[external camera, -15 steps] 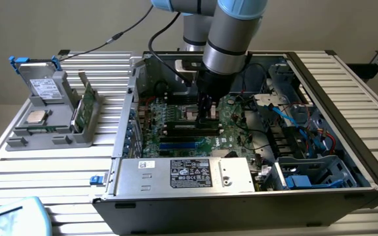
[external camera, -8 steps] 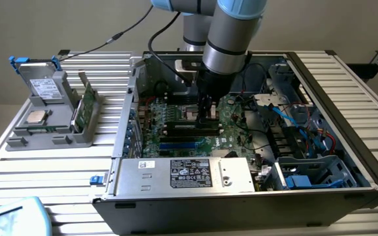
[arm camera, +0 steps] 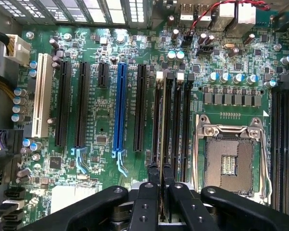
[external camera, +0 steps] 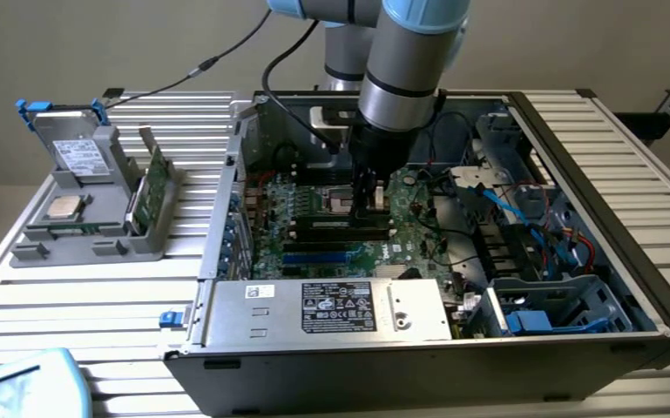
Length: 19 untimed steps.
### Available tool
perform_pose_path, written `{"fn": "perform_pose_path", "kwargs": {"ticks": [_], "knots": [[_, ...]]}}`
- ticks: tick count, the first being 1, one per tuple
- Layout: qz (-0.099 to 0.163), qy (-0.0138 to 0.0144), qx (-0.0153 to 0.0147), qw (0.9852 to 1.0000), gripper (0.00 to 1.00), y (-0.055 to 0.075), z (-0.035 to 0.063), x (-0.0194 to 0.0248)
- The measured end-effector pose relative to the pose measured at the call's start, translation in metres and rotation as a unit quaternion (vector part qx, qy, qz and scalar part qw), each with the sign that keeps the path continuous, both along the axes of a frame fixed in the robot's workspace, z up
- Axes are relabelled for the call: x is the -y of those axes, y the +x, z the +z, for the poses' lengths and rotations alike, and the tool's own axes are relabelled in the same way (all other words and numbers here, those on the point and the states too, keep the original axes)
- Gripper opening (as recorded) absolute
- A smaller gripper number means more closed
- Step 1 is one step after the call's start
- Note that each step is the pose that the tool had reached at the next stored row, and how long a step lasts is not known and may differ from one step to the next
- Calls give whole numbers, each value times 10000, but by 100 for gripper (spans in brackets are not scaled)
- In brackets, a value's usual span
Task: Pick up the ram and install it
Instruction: 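Insert the ram into the slot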
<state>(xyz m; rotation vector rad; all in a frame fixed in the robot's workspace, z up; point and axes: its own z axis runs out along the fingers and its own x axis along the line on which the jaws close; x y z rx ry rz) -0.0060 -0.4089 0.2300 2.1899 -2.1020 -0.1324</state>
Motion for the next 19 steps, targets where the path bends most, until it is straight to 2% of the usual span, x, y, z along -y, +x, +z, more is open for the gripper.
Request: {"fn": "perform_pose_path", "kwargs": {"ticks": [19], "knots": [[-1, -15, 34, 10000, 14, -16, -37, 0]]}}
